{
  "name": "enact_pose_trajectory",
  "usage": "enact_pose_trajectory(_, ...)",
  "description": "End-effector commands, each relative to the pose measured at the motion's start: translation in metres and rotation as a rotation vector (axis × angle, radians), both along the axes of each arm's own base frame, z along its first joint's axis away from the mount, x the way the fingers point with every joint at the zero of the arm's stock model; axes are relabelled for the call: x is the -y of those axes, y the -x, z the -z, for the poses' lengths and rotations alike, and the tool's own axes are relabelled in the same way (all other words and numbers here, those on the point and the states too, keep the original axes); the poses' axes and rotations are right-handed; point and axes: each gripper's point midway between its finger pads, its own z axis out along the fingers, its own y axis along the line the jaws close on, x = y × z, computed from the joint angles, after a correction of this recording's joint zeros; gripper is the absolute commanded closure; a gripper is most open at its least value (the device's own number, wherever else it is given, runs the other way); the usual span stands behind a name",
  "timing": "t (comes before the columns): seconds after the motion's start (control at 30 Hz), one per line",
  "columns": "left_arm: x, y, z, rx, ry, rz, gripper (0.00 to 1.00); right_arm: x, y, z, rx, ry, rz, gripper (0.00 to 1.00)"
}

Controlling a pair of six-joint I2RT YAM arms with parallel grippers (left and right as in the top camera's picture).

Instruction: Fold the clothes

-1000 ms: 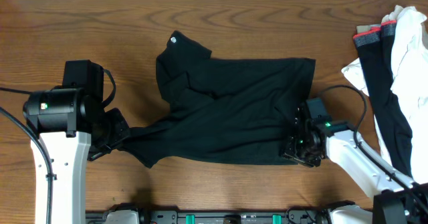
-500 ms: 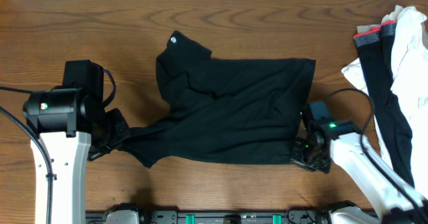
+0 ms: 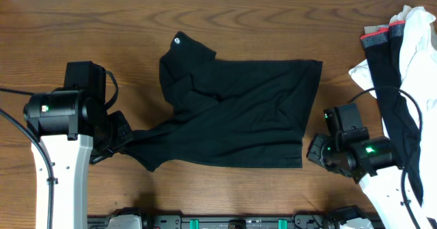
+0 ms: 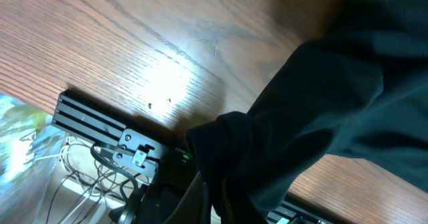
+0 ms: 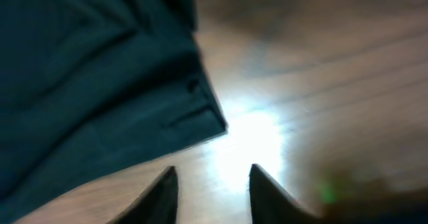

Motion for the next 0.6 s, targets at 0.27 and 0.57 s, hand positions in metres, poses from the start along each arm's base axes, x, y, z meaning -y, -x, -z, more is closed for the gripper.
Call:
enact_pose_trajectory(0.27,-0.005,0.017,0.0,-0.064,-0.024,0.008,0.93,-0.028,0.022,0.08,-0.21,-0.131,-0.034,0.44)
enact_pose_trajectory(0.57,-0.005,0.015,0.0,-0.056,-0.024,0.007,0.93,-0.03,0.002,0.108,-0.184,-0.13,0.01,0.48)
